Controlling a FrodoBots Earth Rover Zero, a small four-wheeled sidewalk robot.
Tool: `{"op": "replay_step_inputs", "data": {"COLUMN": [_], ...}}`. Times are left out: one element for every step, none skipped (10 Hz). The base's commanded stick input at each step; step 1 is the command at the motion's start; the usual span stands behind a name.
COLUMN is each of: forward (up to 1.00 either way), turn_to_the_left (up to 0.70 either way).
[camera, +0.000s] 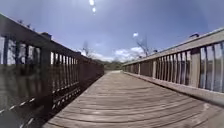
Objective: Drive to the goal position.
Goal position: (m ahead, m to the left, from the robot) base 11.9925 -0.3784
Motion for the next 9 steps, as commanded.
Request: {"op": "replay_step_inputs", "data": {"forward": [0.70, 0.70, 0.70, 0.70, 0.70, 0.70, 0.70, 0.70, 0.70], "turn_to_the_left": [0.00, 0.00, 0.00, 0.00, 0.00, 0.00, 0.00, -0.03, -0.17]}}
